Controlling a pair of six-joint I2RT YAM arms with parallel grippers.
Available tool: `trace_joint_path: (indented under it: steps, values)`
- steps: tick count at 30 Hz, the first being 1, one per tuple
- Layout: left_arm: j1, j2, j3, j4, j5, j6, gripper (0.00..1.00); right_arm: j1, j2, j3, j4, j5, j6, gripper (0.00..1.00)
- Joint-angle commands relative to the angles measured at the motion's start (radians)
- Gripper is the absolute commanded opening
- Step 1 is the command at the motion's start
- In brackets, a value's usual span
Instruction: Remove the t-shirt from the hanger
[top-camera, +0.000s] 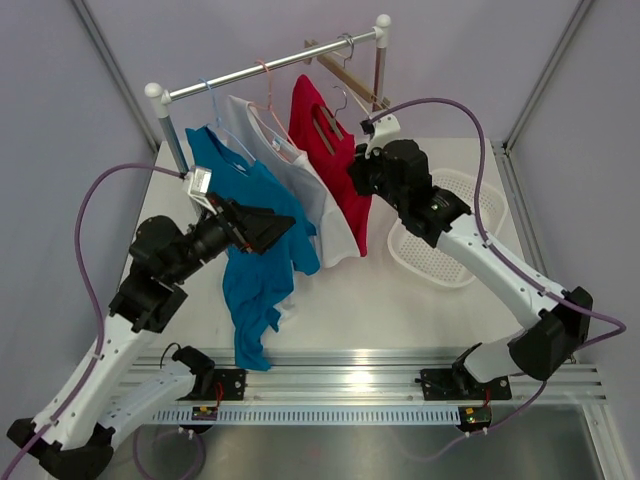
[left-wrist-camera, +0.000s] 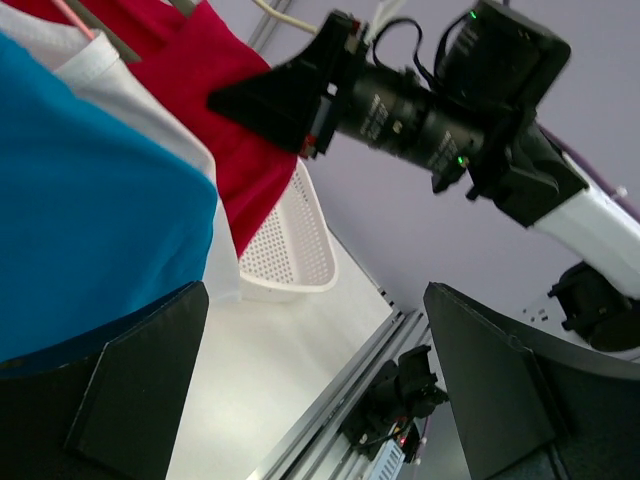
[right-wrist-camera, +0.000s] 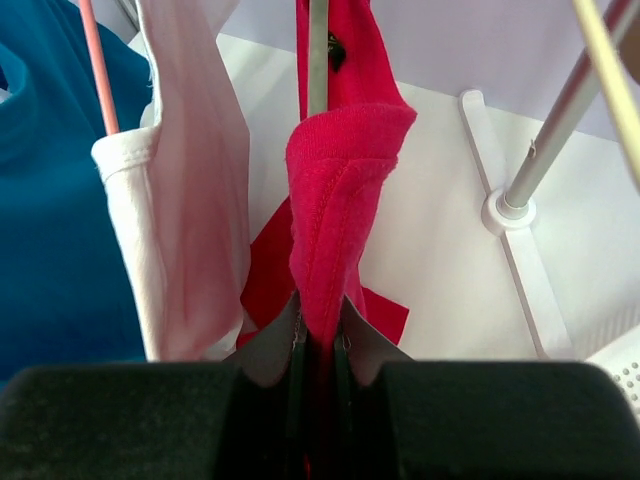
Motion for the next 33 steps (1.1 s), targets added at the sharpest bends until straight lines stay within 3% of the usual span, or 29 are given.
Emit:
trace_joint_path:
  steps: [1,4,9,19,33]
  values:
    - [-0.02,0.086,0.078,0.122,-0.008,-0.047,0.93,0.016,-0.104,-0.004,0.122,0.035,0.03,0.0]
    - [-0.038,0.203,0.142,0.152,0.003,-0.093,0.85,0.036,-0.153,-0.079,0.111,0.047,0.045,0.0]
    - [-0.17,0.364,0.265,0.168,-0.113,-0.087,0.8,0.09,-0.318,-0.251,0.108,0.112,0.117,0.0]
    - [-0.293,0.563,0.266,0.312,-0.352,-0.1,0.57,0.144,-0.584,-0.469,0.035,0.099,0.245,0.0]
    - [-0.334,0.737,0.243,0.625,-0.295,-0.168,0.57,0.157,-0.633,-0.503,0.005,0.087,0.252,0.0]
